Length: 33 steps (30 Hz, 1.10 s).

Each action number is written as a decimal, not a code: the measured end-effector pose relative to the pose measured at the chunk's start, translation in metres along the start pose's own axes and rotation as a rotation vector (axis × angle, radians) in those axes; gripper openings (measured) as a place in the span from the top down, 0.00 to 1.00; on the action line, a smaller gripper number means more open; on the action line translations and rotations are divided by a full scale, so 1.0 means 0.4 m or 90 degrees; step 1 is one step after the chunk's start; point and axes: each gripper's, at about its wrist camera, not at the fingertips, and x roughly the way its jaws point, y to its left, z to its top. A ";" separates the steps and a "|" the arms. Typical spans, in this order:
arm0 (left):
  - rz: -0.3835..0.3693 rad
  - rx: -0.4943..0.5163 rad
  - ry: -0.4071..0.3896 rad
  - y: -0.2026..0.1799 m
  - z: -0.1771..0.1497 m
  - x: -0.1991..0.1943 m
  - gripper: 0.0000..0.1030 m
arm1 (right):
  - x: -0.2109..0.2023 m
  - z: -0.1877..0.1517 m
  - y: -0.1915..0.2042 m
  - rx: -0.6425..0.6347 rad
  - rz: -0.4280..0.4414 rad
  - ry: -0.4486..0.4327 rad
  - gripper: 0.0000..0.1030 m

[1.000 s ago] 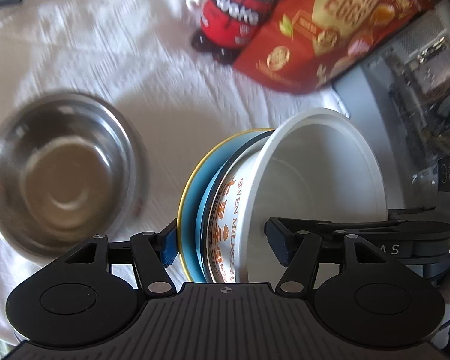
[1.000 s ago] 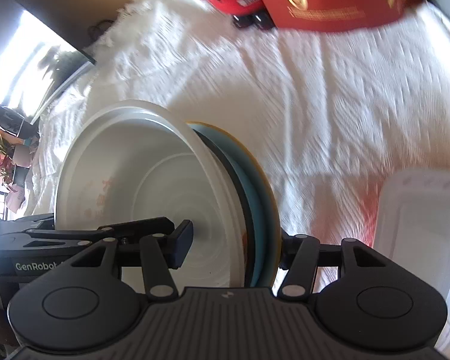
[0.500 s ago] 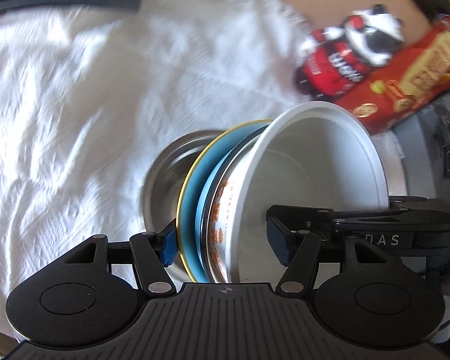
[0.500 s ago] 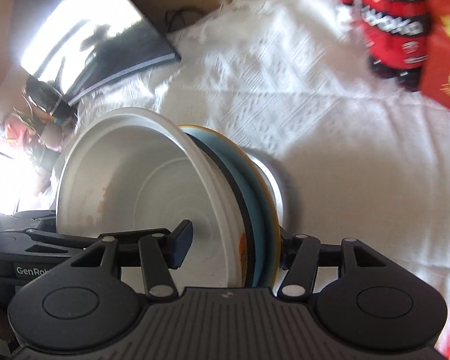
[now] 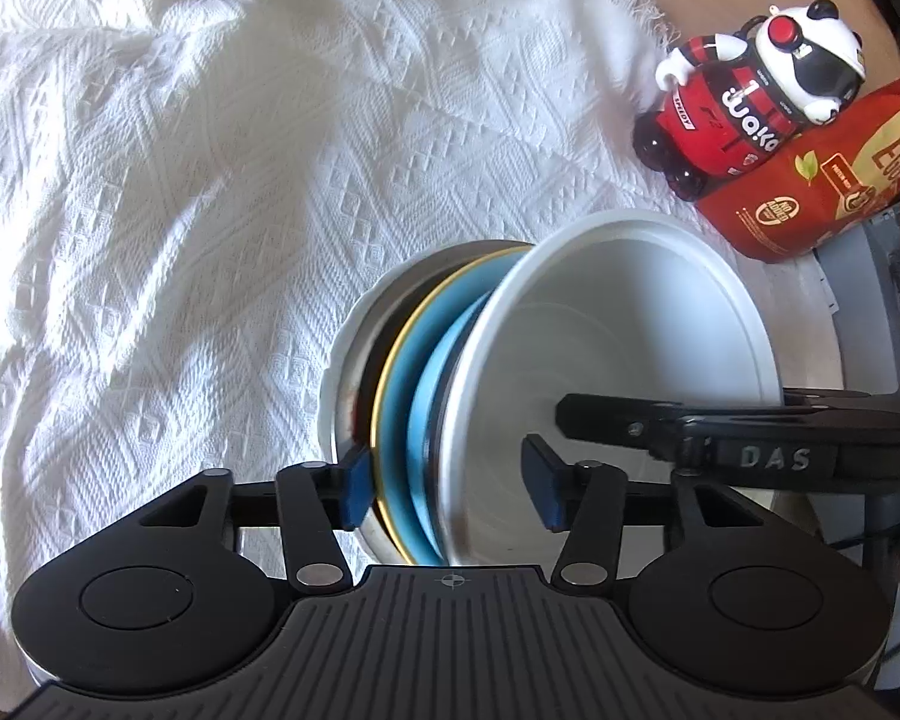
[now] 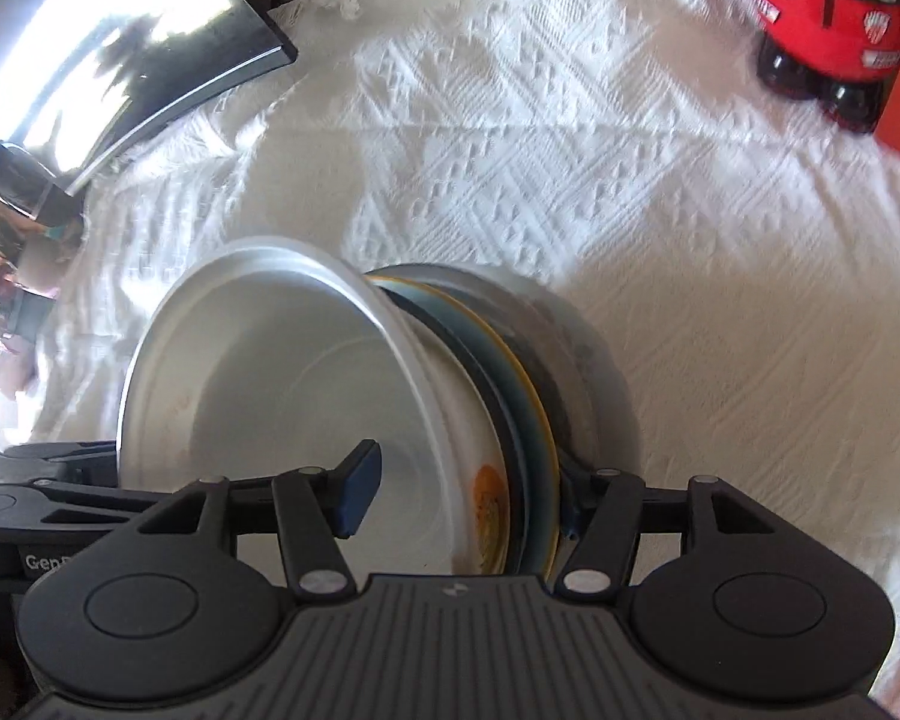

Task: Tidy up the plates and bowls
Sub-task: 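Carry the bowl stack over the steel bowl with both tools, then lower the bowl stack into the steel bowl and open both tools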

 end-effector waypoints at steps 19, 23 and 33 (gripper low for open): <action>-0.025 0.025 -0.118 -0.035 0.012 -0.140 0.61 | -0.137 -0.011 0.066 -0.107 -0.021 -0.102 0.51; -0.020 0.014 -0.130 -0.023 0.002 -0.152 0.63 | -0.134 -0.020 0.053 -0.110 -0.035 -0.127 0.51; 0.005 -0.030 -0.137 0.023 -0.015 -0.155 0.67 | -0.153 -0.051 0.006 -0.109 -0.099 -0.193 0.51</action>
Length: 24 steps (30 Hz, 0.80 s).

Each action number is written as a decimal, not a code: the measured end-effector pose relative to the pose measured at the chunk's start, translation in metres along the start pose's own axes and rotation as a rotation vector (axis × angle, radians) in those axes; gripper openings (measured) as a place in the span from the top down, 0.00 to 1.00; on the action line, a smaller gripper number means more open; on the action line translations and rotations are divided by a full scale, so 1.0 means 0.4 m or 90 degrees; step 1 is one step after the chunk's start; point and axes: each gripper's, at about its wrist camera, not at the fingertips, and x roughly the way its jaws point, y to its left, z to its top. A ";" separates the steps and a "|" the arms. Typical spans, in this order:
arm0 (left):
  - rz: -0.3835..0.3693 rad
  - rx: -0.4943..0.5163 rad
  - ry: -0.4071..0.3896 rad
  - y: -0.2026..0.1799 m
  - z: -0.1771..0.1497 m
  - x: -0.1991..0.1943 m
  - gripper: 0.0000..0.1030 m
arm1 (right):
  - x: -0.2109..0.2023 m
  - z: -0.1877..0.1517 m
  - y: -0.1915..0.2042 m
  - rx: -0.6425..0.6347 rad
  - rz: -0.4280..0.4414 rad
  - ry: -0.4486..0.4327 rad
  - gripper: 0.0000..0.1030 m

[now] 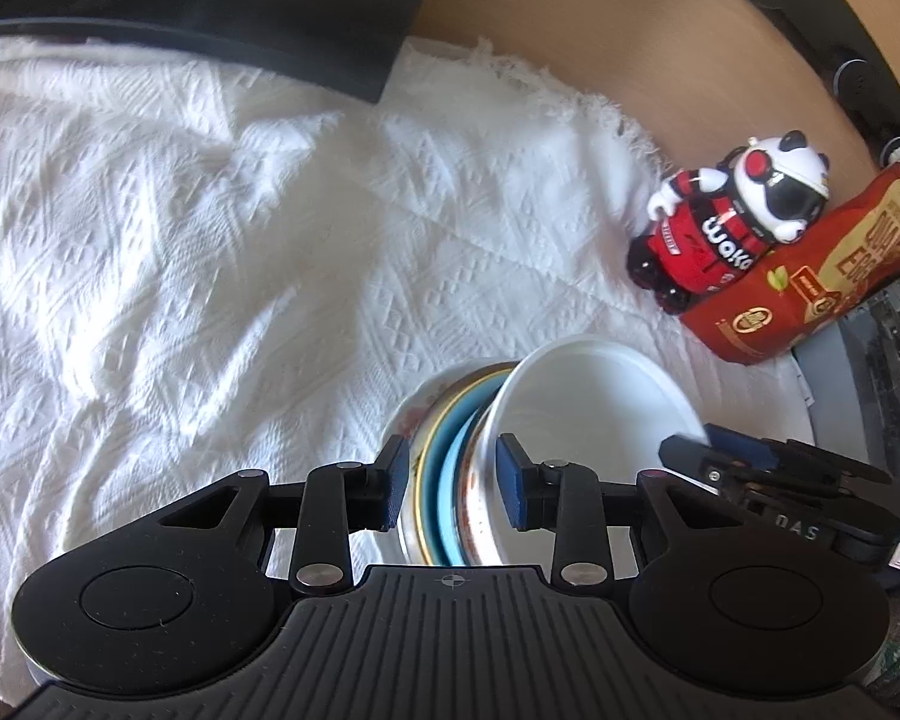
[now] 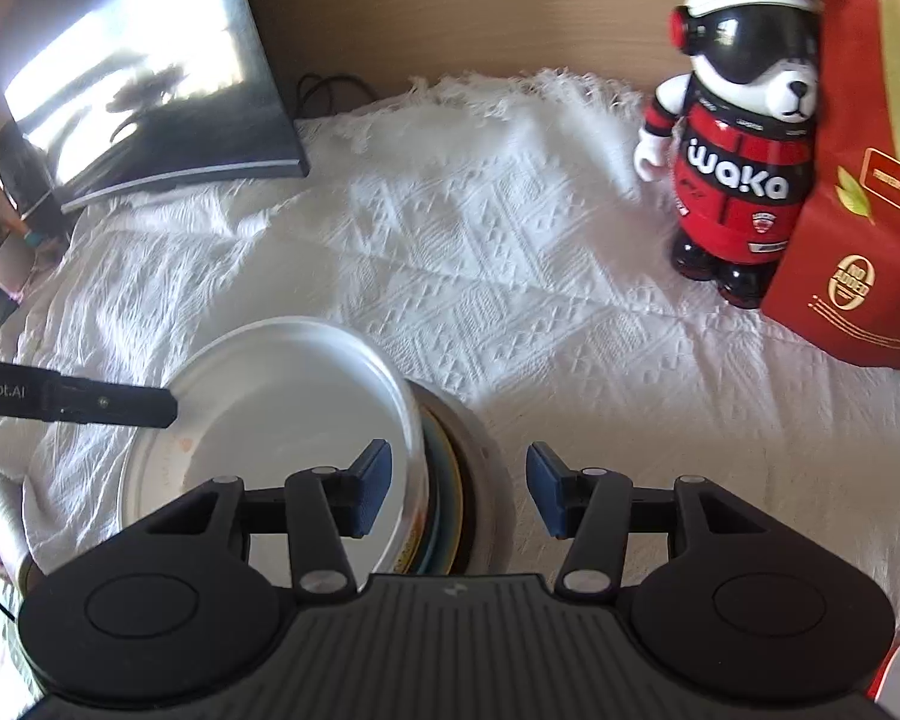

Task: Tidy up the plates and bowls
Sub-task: 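Lower the bowl stack into the steel bowl and open both tools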

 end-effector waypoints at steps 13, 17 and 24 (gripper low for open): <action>-0.021 0.002 0.018 -0.017 -0.003 0.028 0.75 | 0.008 -0.008 0.044 -0.025 0.056 0.017 0.70; -0.024 0.012 0.019 -0.036 -0.002 0.032 0.75 | 0.005 -0.004 0.053 -0.035 0.070 0.020 0.70; -0.016 0.009 0.012 -0.037 0.000 0.025 0.75 | 0.004 -0.008 0.039 -0.033 0.068 0.021 0.70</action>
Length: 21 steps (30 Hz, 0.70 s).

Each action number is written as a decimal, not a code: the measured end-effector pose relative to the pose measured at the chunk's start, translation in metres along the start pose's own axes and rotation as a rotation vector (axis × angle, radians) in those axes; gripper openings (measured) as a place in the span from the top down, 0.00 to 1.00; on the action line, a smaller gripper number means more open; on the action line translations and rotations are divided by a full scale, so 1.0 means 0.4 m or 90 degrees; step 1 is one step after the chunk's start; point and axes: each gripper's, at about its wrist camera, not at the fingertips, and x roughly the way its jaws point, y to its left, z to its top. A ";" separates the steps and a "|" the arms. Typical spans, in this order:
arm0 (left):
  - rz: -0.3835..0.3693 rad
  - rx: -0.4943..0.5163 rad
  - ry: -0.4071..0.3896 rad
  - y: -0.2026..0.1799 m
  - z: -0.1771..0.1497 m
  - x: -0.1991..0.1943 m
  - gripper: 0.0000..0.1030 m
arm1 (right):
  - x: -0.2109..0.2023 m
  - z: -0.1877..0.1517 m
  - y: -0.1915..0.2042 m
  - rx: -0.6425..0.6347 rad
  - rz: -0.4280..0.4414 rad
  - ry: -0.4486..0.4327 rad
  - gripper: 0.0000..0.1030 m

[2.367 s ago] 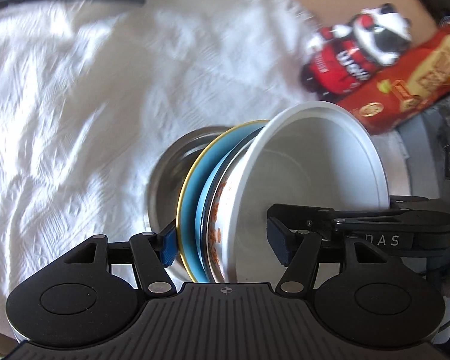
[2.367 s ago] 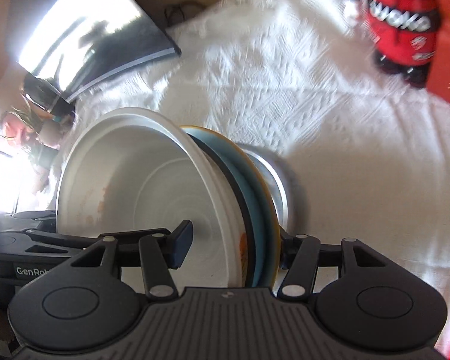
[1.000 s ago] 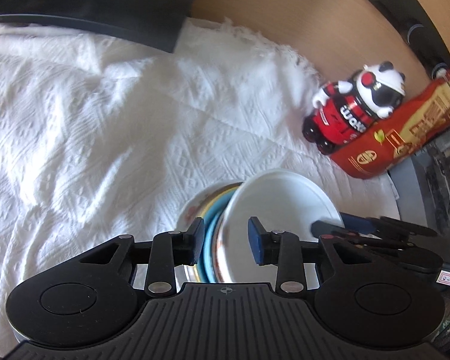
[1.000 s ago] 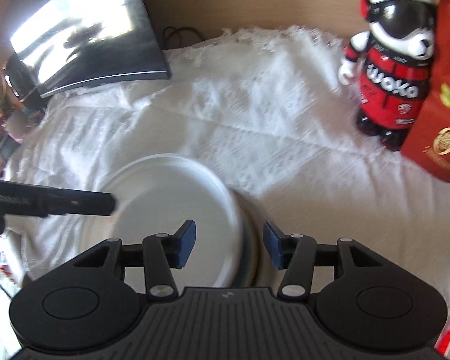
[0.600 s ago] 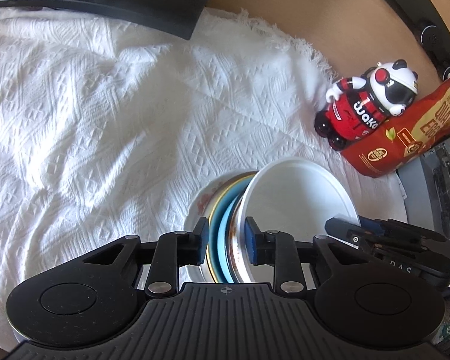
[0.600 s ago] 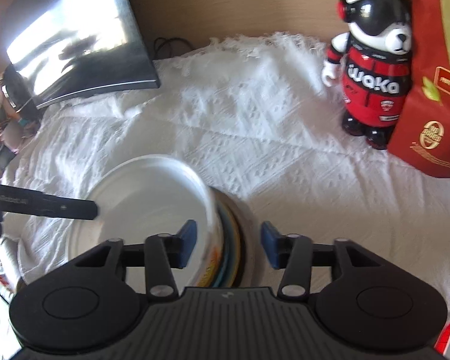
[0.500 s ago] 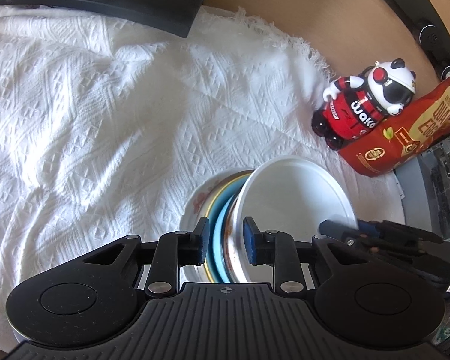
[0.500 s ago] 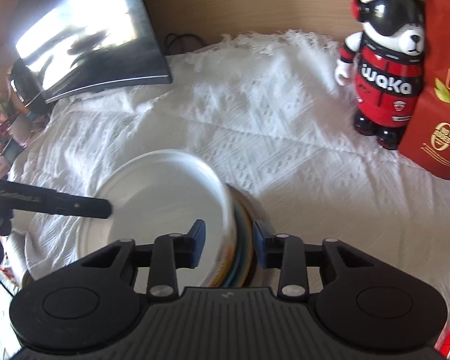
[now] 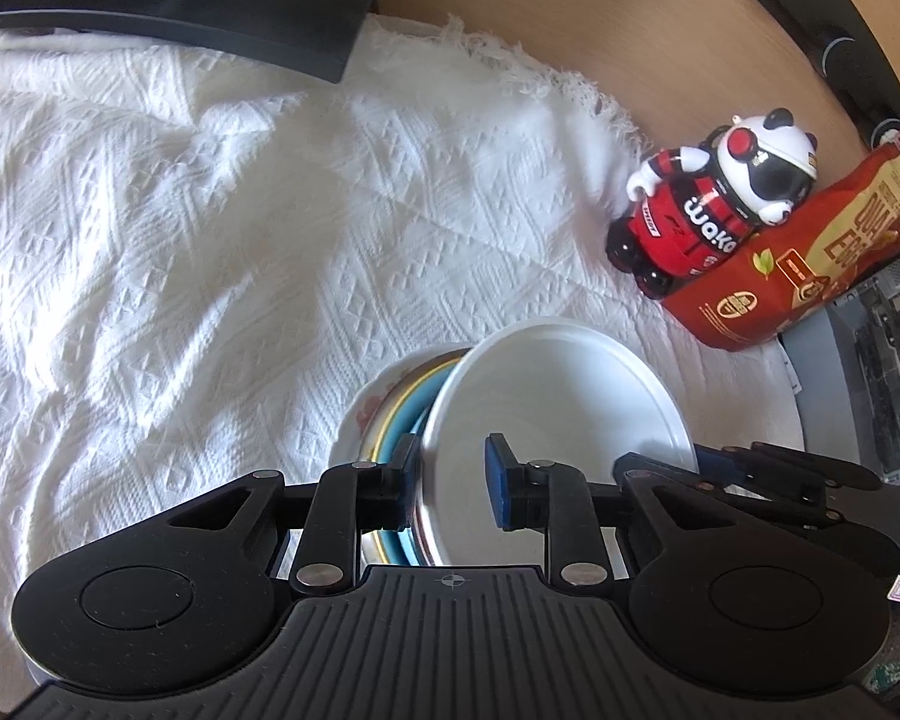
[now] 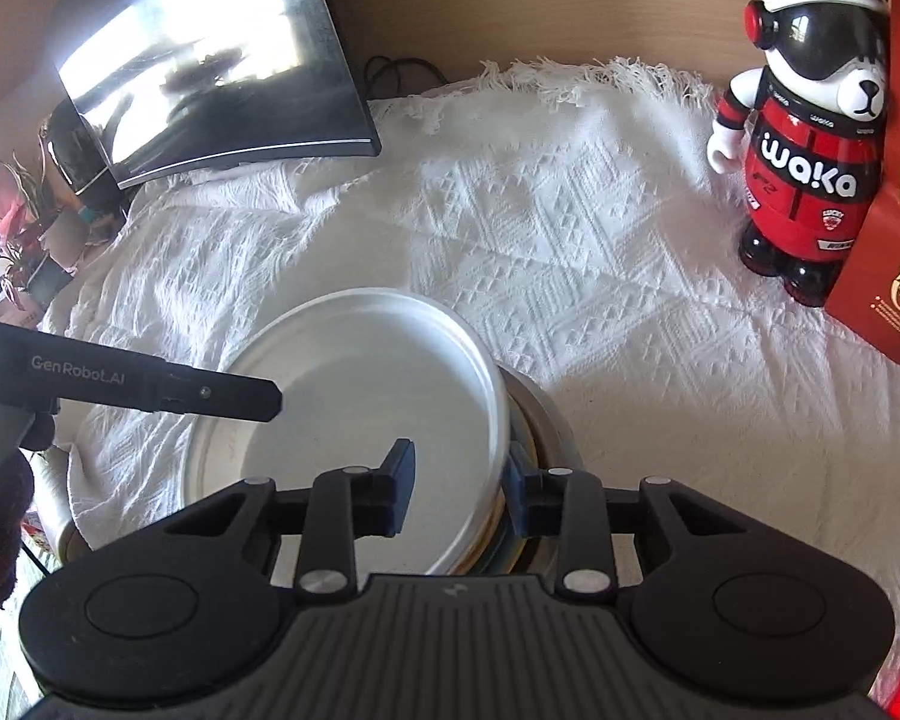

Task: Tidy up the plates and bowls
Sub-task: 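Lower the bowl stack into the steel bowl and open both tools, then move both tools to the red-and-white plastic tray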

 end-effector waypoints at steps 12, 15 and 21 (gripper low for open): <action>-0.013 0.069 -0.138 -0.111 0.005 -0.124 0.75 | -0.109 -0.016 0.010 -0.058 -0.060 -0.144 0.67; -0.052 0.113 -0.166 -0.181 -0.002 -0.129 0.75 | -0.161 -0.030 -0.010 -0.055 -0.086 -0.210 0.59; -0.107 0.206 -0.135 -0.362 -0.028 -0.060 0.75 | -0.270 -0.080 -0.113 0.006 -0.156 -0.313 0.43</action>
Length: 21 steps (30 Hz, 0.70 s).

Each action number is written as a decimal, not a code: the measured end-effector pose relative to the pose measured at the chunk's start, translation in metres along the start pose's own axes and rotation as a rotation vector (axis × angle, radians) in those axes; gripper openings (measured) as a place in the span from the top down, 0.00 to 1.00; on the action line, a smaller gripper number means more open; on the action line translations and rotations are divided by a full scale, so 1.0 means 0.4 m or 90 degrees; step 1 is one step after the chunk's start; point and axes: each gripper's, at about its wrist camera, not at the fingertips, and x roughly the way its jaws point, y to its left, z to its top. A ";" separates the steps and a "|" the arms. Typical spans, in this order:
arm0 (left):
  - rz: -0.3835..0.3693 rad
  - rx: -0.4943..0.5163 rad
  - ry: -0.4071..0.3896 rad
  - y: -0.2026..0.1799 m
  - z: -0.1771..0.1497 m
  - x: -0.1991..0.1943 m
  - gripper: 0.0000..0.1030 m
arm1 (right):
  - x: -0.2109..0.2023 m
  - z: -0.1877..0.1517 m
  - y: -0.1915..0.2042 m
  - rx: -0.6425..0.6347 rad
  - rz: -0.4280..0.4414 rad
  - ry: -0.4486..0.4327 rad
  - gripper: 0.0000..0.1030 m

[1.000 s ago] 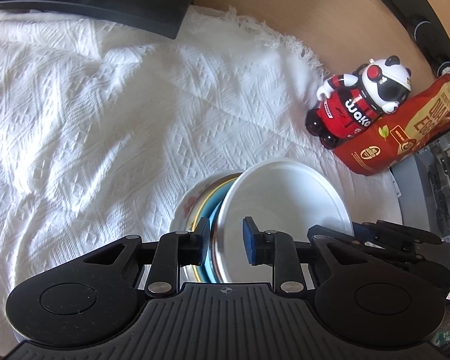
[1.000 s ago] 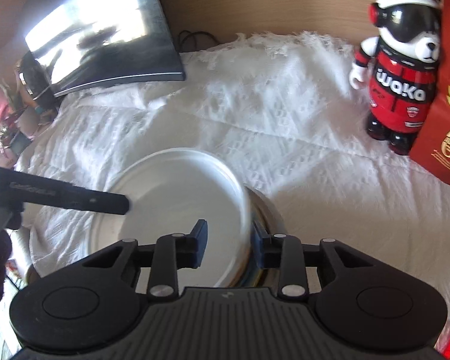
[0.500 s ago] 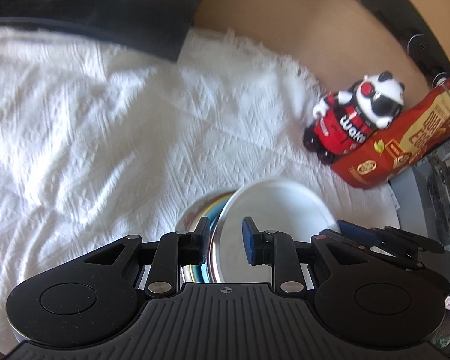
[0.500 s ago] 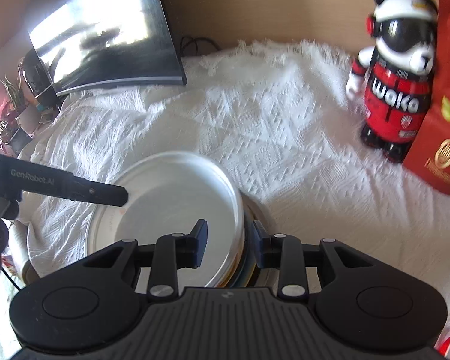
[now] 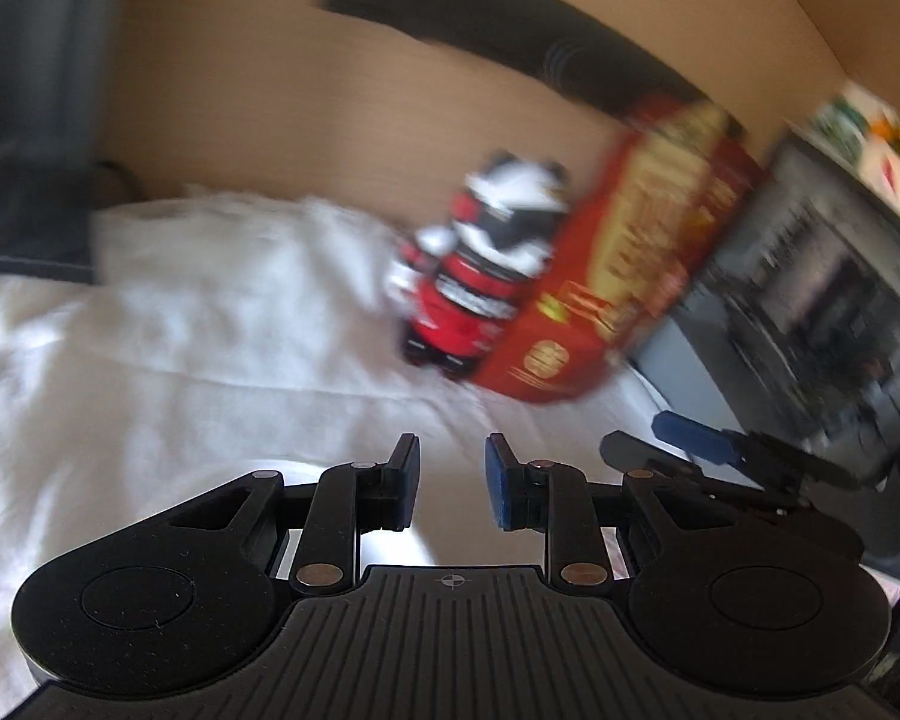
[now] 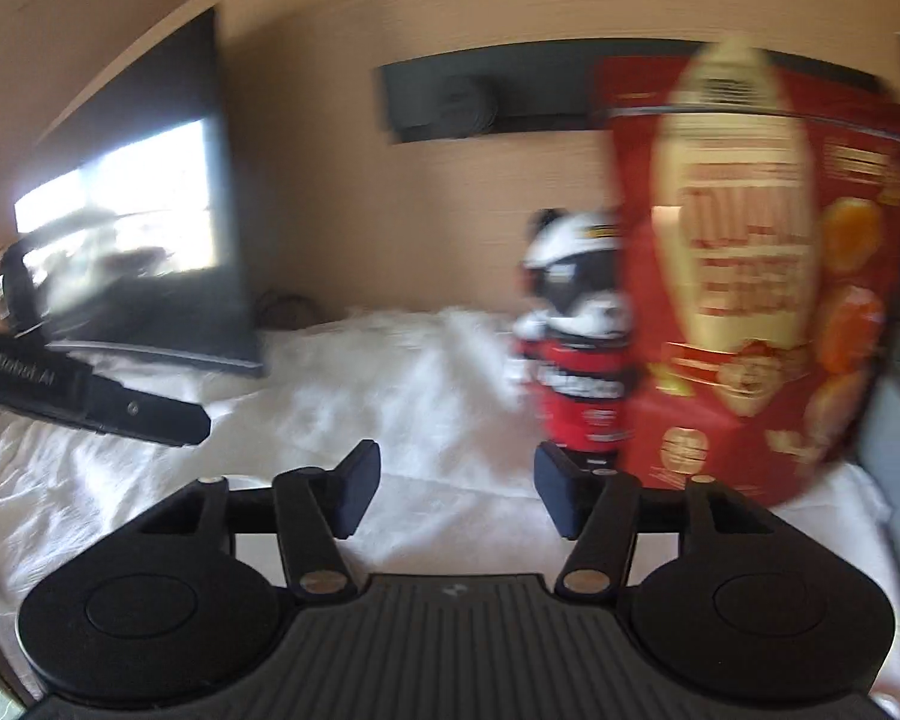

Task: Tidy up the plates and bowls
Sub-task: 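Move both tools to the red-and-white plastic tray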

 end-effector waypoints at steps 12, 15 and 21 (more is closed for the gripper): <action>-0.129 0.122 0.170 -0.335 -0.111 0.289 0.75 | -0.194 -0.187 -0.338 0.117 -0.185 0.125 0.43; -0.138 0.114 0.217 -0.390 -0.155 0.363 0.75 | -0.259 -0.260 -0.404 0.154 -0.232 0.155 0.43; -0.086 0.105 0.270 -0.468 -0.246 0.486 0.74 | -0.308 -0.366 -0.458 0.139 -0.271 0.218 0.44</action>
